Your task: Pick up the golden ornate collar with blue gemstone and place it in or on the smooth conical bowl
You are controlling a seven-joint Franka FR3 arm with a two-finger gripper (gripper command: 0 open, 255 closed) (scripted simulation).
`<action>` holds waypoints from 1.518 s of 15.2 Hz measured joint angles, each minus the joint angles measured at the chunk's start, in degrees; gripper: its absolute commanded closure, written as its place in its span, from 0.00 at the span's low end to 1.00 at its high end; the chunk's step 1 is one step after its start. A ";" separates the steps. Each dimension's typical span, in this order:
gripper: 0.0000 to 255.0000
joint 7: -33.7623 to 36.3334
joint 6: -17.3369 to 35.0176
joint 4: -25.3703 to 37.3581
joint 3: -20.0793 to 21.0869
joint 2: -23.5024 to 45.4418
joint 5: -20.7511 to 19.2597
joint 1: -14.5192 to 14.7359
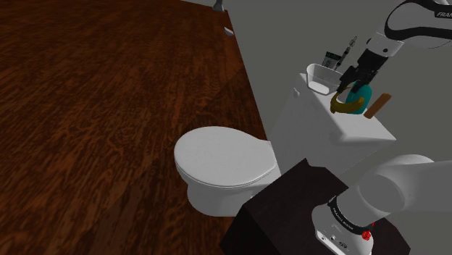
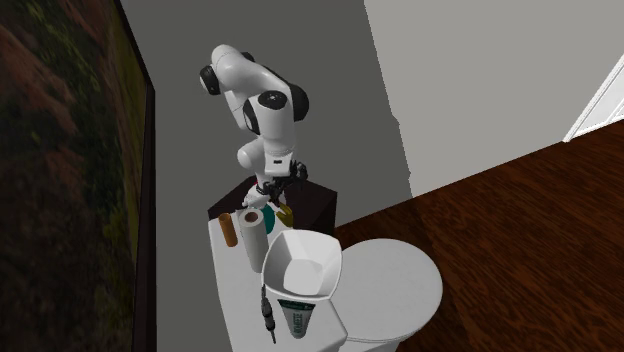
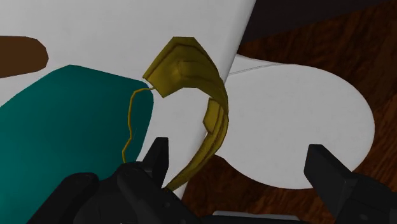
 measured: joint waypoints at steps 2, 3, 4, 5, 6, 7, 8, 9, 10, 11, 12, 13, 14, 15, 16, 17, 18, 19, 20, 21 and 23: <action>0.00 0.04 1.31 -1.23 -0.28 0.09 -0.22 -0.17; 0.00 -0.07 1.83 -1.88 -0.46 -0.06 -0.40 -0.32; 0.00 -0.12 2.60 -2.55 -0.64 0.03 -0.50 -0.37; 0.00 -0.04 3.50 -3.43 -0.72 0.07 -0.57 -0.40; 0.00 -0.10 4.55 -4.03 -0.94 0.53 -0.60 -0.33; 0.00 -0.01 5.20 -4.69 -0.97 0.51 -0.65 -0.35; 0.00 -0.01 5.37 -4.98 -0.99 0.40 -0.70 -0.40; 0.00 0.03 5.50 -5.17 -0.98 0.33 -0.72 -0.42; 0.00 0.05 5.56 -5.27 -0.97 0.28 -0.74 -0.43; 0.00 0.06 5.57 -5.32 -0.96 0.24 -0.75 -0.44; 0.00 0.06 5.58 -5.34 -0.95 0.22 -0.75 -0.45; 0.00 0.06 5.58 -5.35 -0.95 0.21 -0.75 -0.45; 1.00 0.06 5.58 -5.35 -0.95 0.21 -0.75 -0.45; 1.00 0.06 5.61 -5.29 -0.95 0.18 -0.77 -0.46; 1.00 0.06 5.61 -5.33 -0.95 0.20 -0.76 -0.45; 1.00 0.06 5.61 -5.35 -0.96 0.22 -0.76 -0.45; 1.00 0.06 5.62 -5.36 -0.96 0.22 -0.75 -0.45; 1.00 0.06 5.62 -5.37 -0.96 0.22 -0.75 -0.45; 1.00 0.06 5.61 -5.37 -0.96 0.22 -0.75 -0.45; 1.00 0.06 5.61 -5.37 -0.96 0.23 -0.75 -0.45; 1.00 0.06 5.61 -5.37 -0.96 0.23 -0.75 -0.45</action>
